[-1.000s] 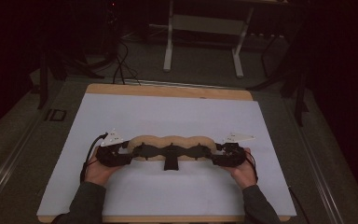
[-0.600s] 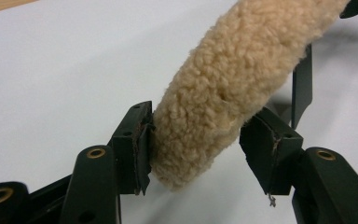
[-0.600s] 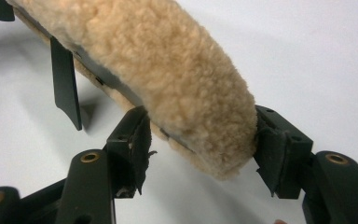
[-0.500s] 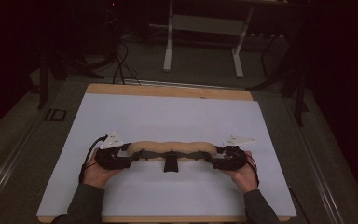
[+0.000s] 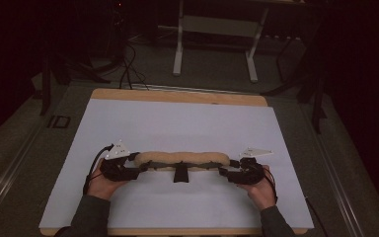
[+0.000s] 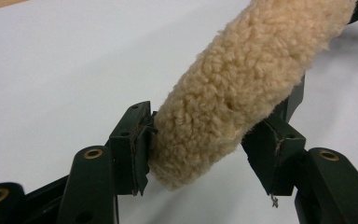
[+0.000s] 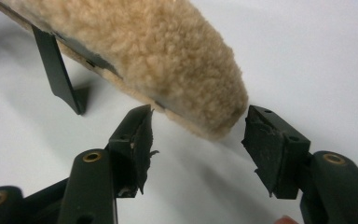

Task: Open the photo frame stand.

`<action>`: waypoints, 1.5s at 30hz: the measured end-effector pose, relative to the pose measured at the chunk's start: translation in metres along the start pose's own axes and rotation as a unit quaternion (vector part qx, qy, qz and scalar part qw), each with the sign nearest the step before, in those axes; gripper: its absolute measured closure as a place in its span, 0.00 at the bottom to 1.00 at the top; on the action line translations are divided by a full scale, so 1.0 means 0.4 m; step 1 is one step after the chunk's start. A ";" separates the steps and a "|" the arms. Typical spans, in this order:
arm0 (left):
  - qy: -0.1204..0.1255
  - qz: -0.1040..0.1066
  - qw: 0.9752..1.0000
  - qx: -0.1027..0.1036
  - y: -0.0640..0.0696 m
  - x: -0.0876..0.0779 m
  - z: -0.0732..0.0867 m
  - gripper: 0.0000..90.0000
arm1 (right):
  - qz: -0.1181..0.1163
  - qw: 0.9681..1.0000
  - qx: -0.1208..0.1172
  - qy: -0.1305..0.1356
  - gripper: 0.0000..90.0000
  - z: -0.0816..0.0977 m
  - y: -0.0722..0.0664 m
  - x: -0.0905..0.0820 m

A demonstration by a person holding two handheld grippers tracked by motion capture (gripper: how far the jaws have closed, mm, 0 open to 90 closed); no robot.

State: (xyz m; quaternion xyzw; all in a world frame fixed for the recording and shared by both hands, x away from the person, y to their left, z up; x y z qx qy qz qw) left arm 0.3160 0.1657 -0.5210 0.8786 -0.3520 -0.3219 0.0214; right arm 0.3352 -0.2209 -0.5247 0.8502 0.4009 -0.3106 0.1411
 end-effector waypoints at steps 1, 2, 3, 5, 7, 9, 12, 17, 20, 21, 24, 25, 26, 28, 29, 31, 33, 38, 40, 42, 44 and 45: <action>0.000 0.000 1.000 0.001 0.001 -0.001 0.001 0.49 | -0.001 1.000 0.003 0.000 0.46 0.001 -0.002 -0.001; 0.001 0.000 1.000 0.001 0.002 -0.001 0.002 0.49 | -0.001 1.000 0.004 -0.002 0.46 0.001 -0.004 -0.002; 0.000 0.000 1.000 0.002 0.003 -0.001 0.002 0.49 | 0.000 1.000 0.002 -0.003 0.47 0.001 -0.006 -0.003; 0.000 0.001 1.000 0.003 0.004 -0.003 0.004 0.49 | 0.005 1.000 0.002 -0.008 0.47 0.003 -0.008 -0.006; 0.000 0.002 1.000 0.002 0.005 -0.005 0.005 0.48 | 0.004 1.000 0.003 -0.010 0.48 0.006 -0.008 -0.011; 0.000 0.002 1.000 0.001 0.006 -0.005 0.006 0.48 | -0.003 1.000 0.008 -0.005 0.49 0.008 -0.008 -0.020; 0.000 0.001 1.000 0.001 0.007 -0.006 0.006 0.48 | -0.006 1.000 0.013 0.001 0.50 0.011 -0.009 -0.033; 0.002 0.003 1.000 -0.003 0.008 -0.008 0.008 0.48 | -0.007 1.000 0.018 0.001 0.46 0.017 -0.013 -0.037; 0.001 0.007 1.000 -0.010 0.006 -0.015 0.010 0.48 | -0.005 1.000 0.012 -0.002 0.44 0.017 -0.018 -0.038; 0.001 0.009 1.000 -0.014 0.005 -0.019 0.011 0.48 | -0.006 1.000 0.010 -0.003 0.43 0.016 -0.021 -0.037; -0.005 0.013 1.000 -0.017 0.002 -0.034 0.010 0.48 | -0.007 1.000 0.004 -0.006 0.47 0.017 -0.026 -0.037; -0.005 0.012 1.000 -0.016 0.002 -0.040 0.010 0.49 | -0.016 1.000 0.001 -0.007 0.49 0.017 -0.029 -0.034; -0.005 0.012 1.000 -0.016 0.000 -0.046 0.010 0.49 | -0.017 1.000 -0.002 -0.010 0.49 0.018 -0.029 -0.032; -0.001 0.015 1.000 -0.023 -0.007 -0.060 0.010 0.49 | -0.019 1.000 -0.003 -0.015 0.48 0.019 -0.031 -0.029; 0.002 0.018 1.000 -0.025 -0.012 -0.067 0.010 0.49 | -0.018 1.000 -0.003 -0.017 0.47 0.020 -0.032 -0.027; 0.008 0.027 0.999 -0.032 -0.020 -0.082 0.010 0.49 | -0.019 1.000 -0.005 -0.020 0.47 0.020 -0.033 -0.024; 0.021 0.042 0.998 -0.036 -0.023 -0.099 0.009 0.53 | -0.017 1.000 -0.005 -0.020 0.47 0.019 -0.035 -0.023; 0.054 0.042 0.997 -0.044 -0.025 -0.126 -0.003 0.54 | -0.016 1.000 -0.008 -0.017 0.48 0.018 -0.034 -0.024; 0.064 0.035 0.996 -0.048 -0.028 -0.130 -0.006 0.55 | -0.018 1.000 -0.007 -0.016 0.49 0.018 -0.035 -0.023; 0.072 0.033 0.995 -0.053 -0.030 -0.135 -0.009 0.55 | -0.020 1.000 -0.010 -0.019 0.49 0.019 -0.037 -0.020; 0.078 0.028 0.995 -0.060 -0.033 -0.139 -0.012 0.57 | -0.020 1.000 -0.010 -0.019 0.49 0.019 -0.039 -0.017; 0.081 0.027 0.994 -0.063 -0.034 -0.141 -0.013 0.59 | -0.019 1.000 -0.010 -0.018 0.49 0.019 -0.039 -0.017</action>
Point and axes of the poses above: each handheld gripper's, and its own axes: x roughly forward along the jaws, z roughly out of its underside, y roughly to its right, the point moved 3 cm from there along x, roughly forward along the jaws, and after that the axes turned 13 degrees about -x, right-handed, at the moved point
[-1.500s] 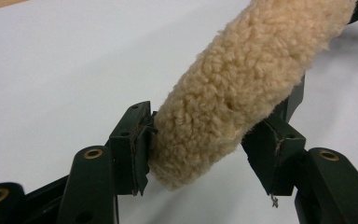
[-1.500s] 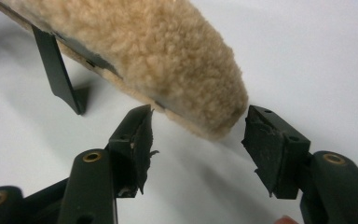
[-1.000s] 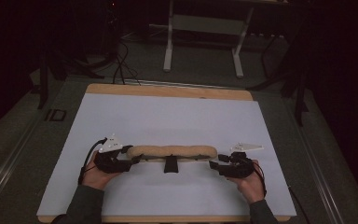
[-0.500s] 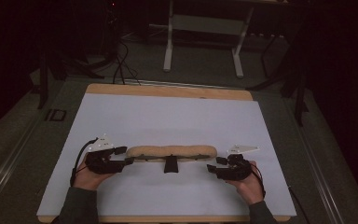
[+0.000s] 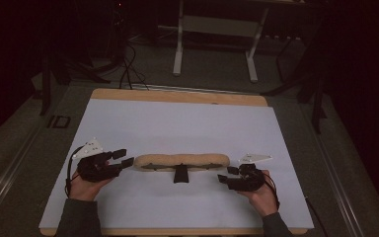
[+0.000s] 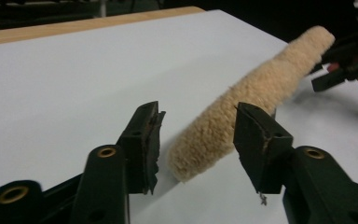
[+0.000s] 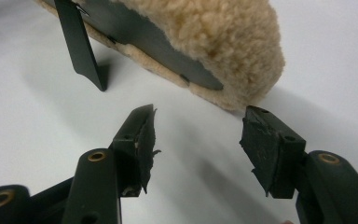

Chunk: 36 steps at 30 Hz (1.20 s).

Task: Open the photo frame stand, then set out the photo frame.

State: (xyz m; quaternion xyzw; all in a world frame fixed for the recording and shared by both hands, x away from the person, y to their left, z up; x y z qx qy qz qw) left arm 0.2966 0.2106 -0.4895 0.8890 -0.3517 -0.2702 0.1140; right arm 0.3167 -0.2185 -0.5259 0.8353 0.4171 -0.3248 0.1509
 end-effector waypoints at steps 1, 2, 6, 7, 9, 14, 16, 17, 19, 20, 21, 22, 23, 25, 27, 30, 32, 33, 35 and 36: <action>0.004 -0.002 1.000 -0.004 -0.002 -0.001 -0.001 0.59 | 0.000 1.000 -0.001 0.001 0.49 0.000 0.000 0.000; 0.006 -0.005 1.000 -0.008 -0.004 -0.003 -0.002 0.61 | -0.002 1.000 -0.001 0.001 0.50 0.000 -0.001 0.000; 0.019 -0.013 0.999 -0.032 -0.015 -0.008 -0.007 0.65 | 0.000 1.000 0.002 0.007 0.51 -0.003 -0.001 -0.001; 0.022 -0.014 0.999 -0.038 -0.018 -0.009 -0.008 0.65 | -0.001 1.000 0.003 0.008 0.51 -0.003 0.000 -0.001; 0.026 -0.018 0.999 -0.042 -0.021 -0.011 -0.009 0.65 | -0.001 1.000 0.005 0.008 0.52 -0.004 -0.001 0.000; 0.022 -0.024 0.999 -0.042 -0.023 -0.001 -0.007 0.67 | 0.007 1.000 0.008 0.010 0.53 -0.008 -0.006 0.003; 0.013 -0.037 0.999 -0.033 -0.021 0.011 -0.004 0.67 | 0.008 1.000 0.007 0.010 0.54 -0.009 -0.007 0.004; 0.009 -0.040 0.999 -0.030 -0.021 0.016 -0.003 0.67 | 0.005 1.000 0.005 0.012 0.61 -0.010 -0.011 0.006; 0.000 -0.035 0.999 -0.028 -0.020 0.025 0.001 0.70 | 0.003 1.000 -0.005 0.015 0.67 -0.014 -0.020 0.007; -0.004 -0.040 0.999 -0.023 -0.020 0.029 0.004 0.70 | 0.001 1.000 -0.008 0.017 0.70 -0.016 -0.024 0.007; -0.009 -0.046 0.999 -0.020 -0.020 0.032 0.006 0.72 | 0.003 1.000 -0.013 0.019 0.73 -0.018 -0.028 0.008; -0.009 -0.046 0.999 -0.020 -0.020 0.032 0.006 0.73 | 0.003 1.000 -0.013 0.019 0.73 -0.018 -0.028 0.008; -0.017 -0.048 0.999 -0.019 -0.021 0.039 0.010 0.73 | 0.004 1.000 -0.016 0.018 0.76 -0.020 -0.031 0.009; -0.022 -0.050 0.998 -0.018 -0.023 0.046 0.013 0.74 | 0.011 0.999 -0.024 0.018 0.85 -0.023 -0.037 0.015; -0.026 -0.049 0.998 -0.018 -0.025 0.052 0.016 0.78 | 0.025 0.999 -0.036 0.023 0.92 -0.026 -0.042 0.019; -0.031 -0.043 0.999 -0.005 -0.022 0.057 0.019 0.88 | 0.038 0.998 -0.051 0.022 1.00 -0.032 -0.054 0.030; -0.028 -0.049 0.998 -0.002 -0.022 0.058 0.019 0.96 | 0.041 0.997 -0.056 0.023 1.00 -0.035 -0.060 0.037; -0.025 -0.049 0.998 -0.002 -0.022 0.058 0.018 0.99 | 0.041 0.997 -0.056 0.022 1.00 -0.036 -0.061 0.039; -0.023 -0.047 0.999 -0.004 -0.022 0.059 0.018 1.00 | 0.043 0.997 -0.057 0.021 1.00 -0.038 -0.064 0.045; -0.023 -0.048 0.999 -0.002 -0.021 0.060 0.018 1.00 | 0.044 0.997 -0.058 0.020 1.00 -0.038 -0.065 0.047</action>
Point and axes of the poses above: each handheld gripper's, and its own axes: x roughly forward along the jaws, z roughly out of its underside, y roughly to its right, the point moved 3 cm from there along x, roughly forward along the jaws, and after that the axes turned 13 degrees about -x, right-handed, at the moved point
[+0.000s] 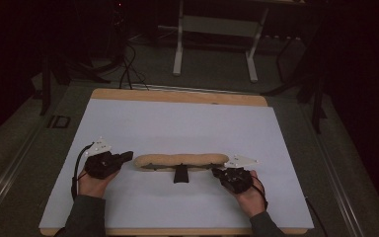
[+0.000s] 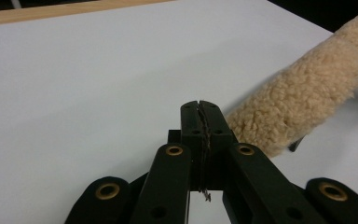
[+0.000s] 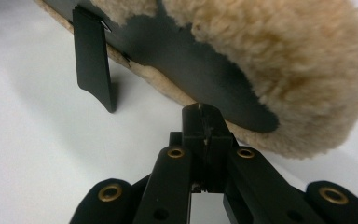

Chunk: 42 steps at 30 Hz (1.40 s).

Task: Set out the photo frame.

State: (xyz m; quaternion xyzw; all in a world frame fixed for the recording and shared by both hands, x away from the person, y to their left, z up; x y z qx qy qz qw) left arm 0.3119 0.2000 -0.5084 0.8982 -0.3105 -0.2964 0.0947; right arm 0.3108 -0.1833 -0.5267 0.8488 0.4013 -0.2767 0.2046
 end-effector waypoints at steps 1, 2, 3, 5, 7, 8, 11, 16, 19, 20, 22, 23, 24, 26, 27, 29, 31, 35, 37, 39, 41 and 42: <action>-0.002 -0.003 1.000 0.002 0.001 0.002 0.000 1.00 | 0.001 1.000 0.000 -0.001 1.00 0.000 -0.001 0.002; -0.003 -0.003 1.000 0.002 0.002 0.005 0.001 1.00 | 0.001 1.000 0.000 -0.001 1.00 -0.001 -0.002 0.004; -0.003 -0.003 1.000 0.002 0.004 0.007 0.002 1.00 | 0.001 1.000 0.001 0.000 1.00 -0.002 -0.003 0.005; -0.008 0.000 1.000 0.007 0.007 0.011 0.003 1.00 | 0.004 1.000 0.002 0.001 1.00 -0.004 -0.003 0.007; -0.012 0.000 1.000 0.010 0.011 0.015 0.005 1.00 | 0.005 1.000 0.002 0.003 1.00 -0.005 -0.003 0.010; -0.013 -0.001 1.000 0.013 0.013 0.017 0.006 1.00 | 0.005 1.000 0.002 0.003 1.00 -0.005 -0.003 0.012; -0.014 -0.001 1.000 0.013 0.013 0.017 0.006 1.00 | 0.010 1.000 0.003 0.002 1.00 -0.007 -0.004 0.016; -0.015 0.000 1.000 0.015 0.014 0.016 0.009 1.00 | 0.011 1.000 0.004 0.003 1.00 -0.008 -0.003 0.022; -0.016 0.002 1.000 0.015 0.015 0.016 0.010 1.00 | 0.014 1.000 0.007 0.004 1.00 -0.010 -0.003 0.025; -0.016 0.001 1.000 0.015 0.015 0.016 0.010 1.00 | 0.014 1.000 0.007 0.004 1.00 -0.010 -0.003 0.026; -0.016 0.001 1.000 0.015 0.017 0.015 0.012 1.00 | 0.015 1.000 0.007 0.003 1.00 -0.010 -0.003 0.028; -0.017 0.001 1.000 0.016 0.017 0.015 0.012 1.00 | 0.016 1.000 0.007 0.003 1.00 -0.010 -0.004 0.029; -0.017 0.001 1.000 0.016 0.018 0.015 0.013 1.00 | 0.016 1.000 0.007 0.003 1.00 -0.011 -0.004 0.029; -0.018 0.001 1.000 0.017 0.019 0.013 0.014 1.00 | 0.018 1.000 0.008 0.003 1.00 -0.011 -0.004 0.030; -0.018 0.002 1.000 0.018 0.019 0.013 0.015 1.00 | 0.018 1.000 0.008 0.002 1.00 -0.011 -0.003 0.030; -0.019 0.002 1.000 0.021 0.021 0.012 0.017 1.00 | 0.019 1.000 0.009 0.003 1.00 -0.011 -0.002 0.031; -0.019 0.001 1.000 0.022 0.023 0.010 0.019 1.00 | 0.020 1.000 0.009 0.003 1.00 -0.012 -0.002 0.032; -0.020 0.002 1.000 0.024 0.026 0.008 0.021 1.00 | 0.024 1.000 0.012 0.003 1.00 -0.013 0.000 0.034; -0.021 0.002 0.999 0.025 0.027 0.007 0.022 1.00 | 0.025 1.000 0.013 0.003 1.00 -0.013 0.001 0.035; -0.020 0.002 0.999 0.025 0.028 0.007 0.023 1.00 | 0.026 1.000 0.014 0.004 1.00 -0.014 0.002 0.036; -0.020 0.002 0.999 0.025 0.029 0.007 0.023 1.00 | 0.025 1.000 0.015 0.005 1.00 -0.015 0.002 0.037; -0.020 0.003 0.999 0.026 0.029 0.007 0.023 1.00 | 0.024 1.000 0.015 0.006 1.00 -0.016 0.001 0.037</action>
Point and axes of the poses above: each handheld gripper's, and its own axes: x roughly forward along the jaws, z roughly out of its underside, y roughly to its right, the point moved 3 cm from there along x, roughly forward along the jaws, and after that the axes turned 13 degrees about -x, right-handed, at the moved point
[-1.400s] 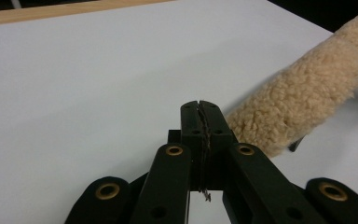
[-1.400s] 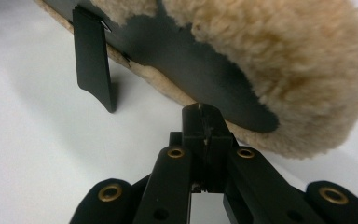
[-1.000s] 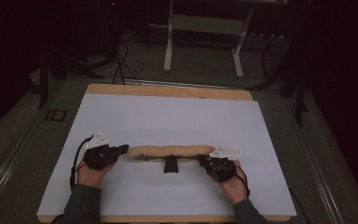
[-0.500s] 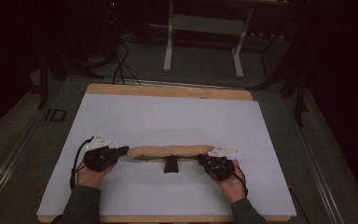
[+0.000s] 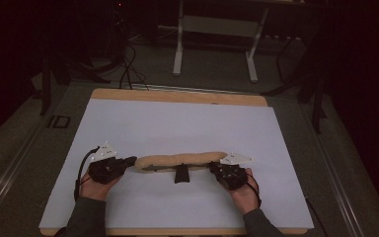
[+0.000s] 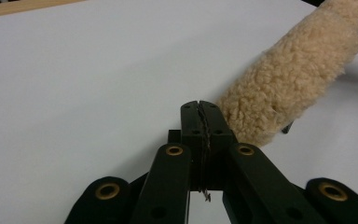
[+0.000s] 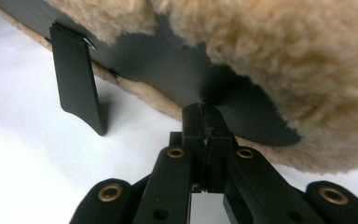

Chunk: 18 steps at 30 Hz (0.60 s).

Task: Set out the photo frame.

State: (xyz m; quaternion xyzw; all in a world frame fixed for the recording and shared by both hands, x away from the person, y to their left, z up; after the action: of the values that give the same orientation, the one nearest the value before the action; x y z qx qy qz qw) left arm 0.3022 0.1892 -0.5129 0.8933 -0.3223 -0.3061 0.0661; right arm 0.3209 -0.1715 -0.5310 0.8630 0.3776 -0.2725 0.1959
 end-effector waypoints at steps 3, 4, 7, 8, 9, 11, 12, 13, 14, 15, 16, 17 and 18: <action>-0.001 0.001 1.000 0.000 0.003 -0.001 0.001 1.00 | 0.001 1.000 0.000 0.002 1.00 -0.004 -0.001 0.001; -0.002 0.001 1.000 0.001 0.004 -0.002 0.002 1.00 | 0.001 1.000 0.001 0.003 1.00 -0.005 -0.001 0.002; -0.002 0.004 1.000 -0.001 0.006 -0.003 0.004 1.00 | 0.000 1.000 0.003 0.006 1.00 -0.007 -0.002 0.002; -0.001 0.005 1.000 -0.001 0.006 -0.003 0.005 1.00 | 0.000 1.000 0.004 0.009 1.00 -0.009 -0.002 0.003; -0.001 0.005 1.000 -0.001 0.006 -0.004 0.005 1.00 | -0.001 1.000 0.005 0.010 1.00 -0.010 -0.003 0.002; -0.001 0.005 1.000 -0.001 0.008 -0.004 0.006 1.00 | -0.001 1.000 0.006 0.013 1.00 -0.013 -0.005 0.002; -0.001 0.004 1.000 -0.001 0.008 -0.004 0.006 1.00 | -0.002 1.000 0.008 0.014 1.00 -0.014 -0.006 0.002; -0.002 0.005 1.000 0.000 0.009 -0.005 0.007 1.00 | -0.002 1.000 0.007 0.014 1.00 -0.015 -0.007 0.002; -0.002 0.005 1.000 0.002 0.010 -0.005 0.007 1.00 | -0.001 1.000 0.007 0.016 1.00 -0.017 -0.008 0.003; -0.002 0.005 1.000 0.002 0.010 -0.005 0.007 1.00 | -0.001 1.000 0.007 0.016 1.00 -0.017 -0.008 0.003; -0.001 0.002 1.000 0.006 0.014 -0.006 0.010 1.00 | -0.002 1.000 0.006 0.016 1.00 -0.018 -0.009 0.003; 0.000 0.003 1.000 0.006 0.016 -0.006 0.010 1.00 | -0.003 1.000 0.006 0.018 1.00 -0.022 -0.011 0.002; 0.000 0.003 1.000 0.007 0.017 -0.007 0.011 1.00 | -0.002 1.000 0.005 0.019 1.00 -0.024 -0.012 0.003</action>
State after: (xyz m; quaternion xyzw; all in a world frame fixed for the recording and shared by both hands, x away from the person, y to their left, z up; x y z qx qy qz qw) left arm 0.2943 0.1861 -0.5131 0.8927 -0.3273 -0.3037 0.0608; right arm 0.3209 -0.1625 -0.5249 0.8683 0.3817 -0.2584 0.1834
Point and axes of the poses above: each handheld gripper's, and its own axes: x roughly forward along the jaws, z roughly out of its underside, y roughly to its right, the point moved 3 cm from there along x, roughly forward along the jaws, and after that the axes turned 13 degrees about -x, right-handed, at the moved point
